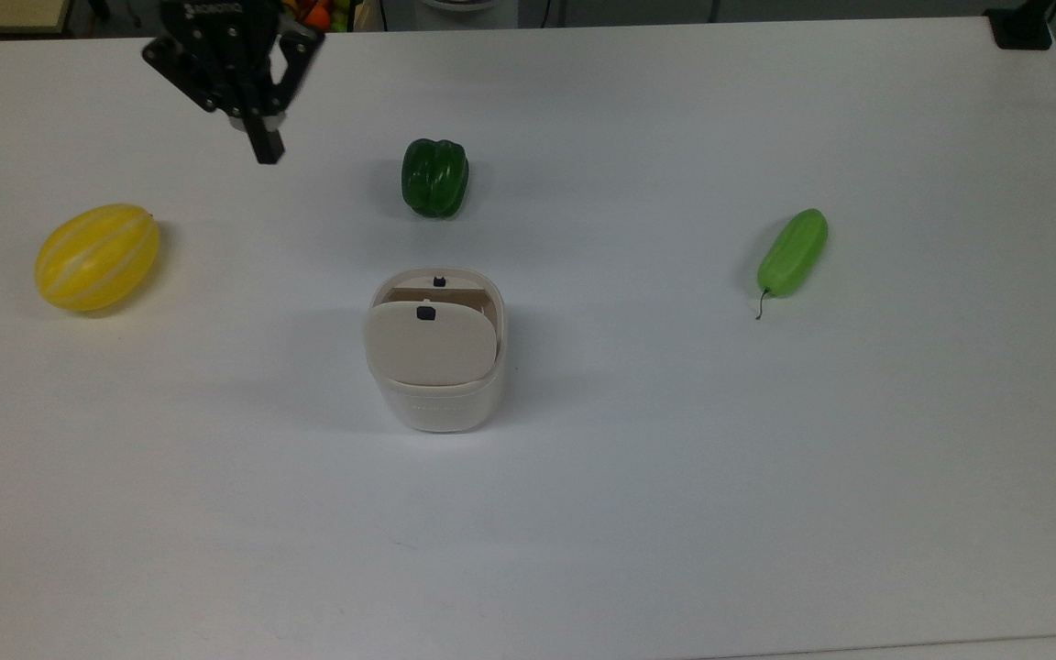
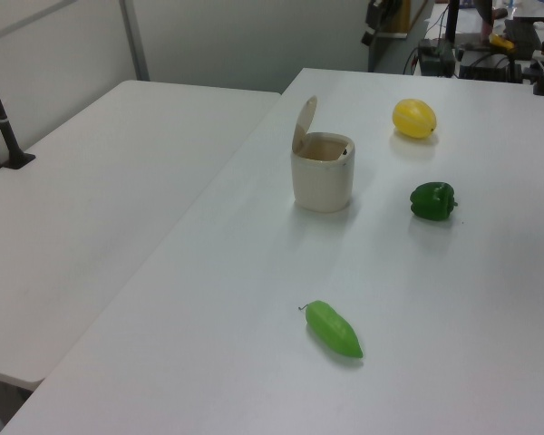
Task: Close garbage bin
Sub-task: 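Move the gripper over the bin's raised flip lid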
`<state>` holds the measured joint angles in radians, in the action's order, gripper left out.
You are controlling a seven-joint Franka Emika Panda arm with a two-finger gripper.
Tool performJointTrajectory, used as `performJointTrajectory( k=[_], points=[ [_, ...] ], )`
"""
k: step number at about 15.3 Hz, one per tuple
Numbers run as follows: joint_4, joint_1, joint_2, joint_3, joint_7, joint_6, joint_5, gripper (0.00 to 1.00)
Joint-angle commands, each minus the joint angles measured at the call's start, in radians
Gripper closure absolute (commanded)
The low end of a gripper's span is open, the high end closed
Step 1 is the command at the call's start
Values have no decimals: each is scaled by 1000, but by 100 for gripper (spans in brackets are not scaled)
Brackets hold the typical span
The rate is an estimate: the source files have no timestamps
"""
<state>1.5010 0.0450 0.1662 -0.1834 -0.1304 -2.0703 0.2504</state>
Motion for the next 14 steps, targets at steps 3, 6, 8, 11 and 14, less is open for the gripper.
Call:
performJointTrajectory(
  k=[3,6,8,11,14],
  points=[
    [-18,102,55,-10,23,-137,32,100],
    [-18,144,85,-10,22,-244,32,100],
    [-18,167,116,-10,22,-303,30,100],
    [-33,185,168,-10,20,-361,27,100],
    [-59,185,208,-10,20,-364,24,100]
  ],
)
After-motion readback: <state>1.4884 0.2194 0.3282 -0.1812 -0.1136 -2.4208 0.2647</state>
